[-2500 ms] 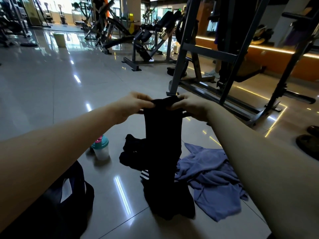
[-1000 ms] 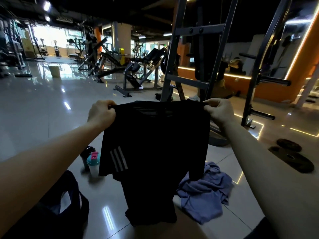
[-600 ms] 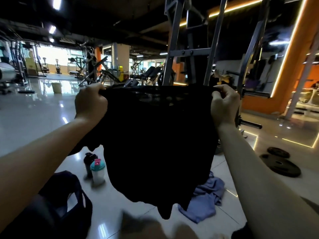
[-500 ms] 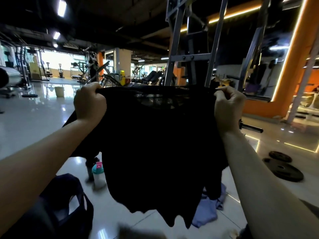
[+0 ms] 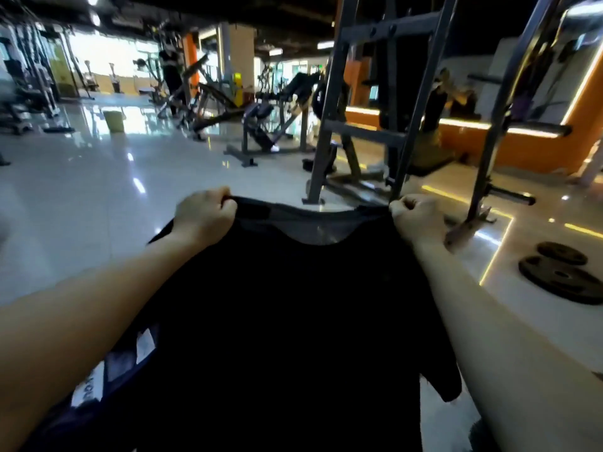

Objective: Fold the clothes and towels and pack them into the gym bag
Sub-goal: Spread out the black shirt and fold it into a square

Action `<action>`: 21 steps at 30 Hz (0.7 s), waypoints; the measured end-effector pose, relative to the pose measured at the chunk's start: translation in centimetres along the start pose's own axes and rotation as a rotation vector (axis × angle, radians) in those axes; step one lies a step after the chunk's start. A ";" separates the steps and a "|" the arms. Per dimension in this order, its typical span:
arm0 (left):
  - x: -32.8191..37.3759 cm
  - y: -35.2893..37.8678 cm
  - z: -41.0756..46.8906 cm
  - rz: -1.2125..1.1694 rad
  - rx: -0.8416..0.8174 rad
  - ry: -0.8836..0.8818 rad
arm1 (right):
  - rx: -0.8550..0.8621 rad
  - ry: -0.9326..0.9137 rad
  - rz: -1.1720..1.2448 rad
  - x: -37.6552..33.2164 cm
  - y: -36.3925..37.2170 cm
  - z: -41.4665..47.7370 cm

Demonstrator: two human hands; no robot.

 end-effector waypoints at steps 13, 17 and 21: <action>-17.1 30.8 -20.5 0.114 -0.806 -0.365 | -0.745 -0.004 -0.516 29.1 22.4 -13.5; -19.3 33.8 -20.3 0.166 -0.685 -0.401 | -0.862 -0.066 -0.535 31.0 26.1 -14.3; -21.1 36.3 -18.8 0.162 -0.593 -0.411 | -0.792 -0.139 -0.549 31.8 28.6 -13.2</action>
Point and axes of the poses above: each hand's wrist, its own z-axis towards the middle knuckle, its own y-axis out of the palm, x = y × z, the point moved 7 cm from there along z, towards the middle knuckle, and after that the axes turned 15 degrees about x, right-handed, at the moved point
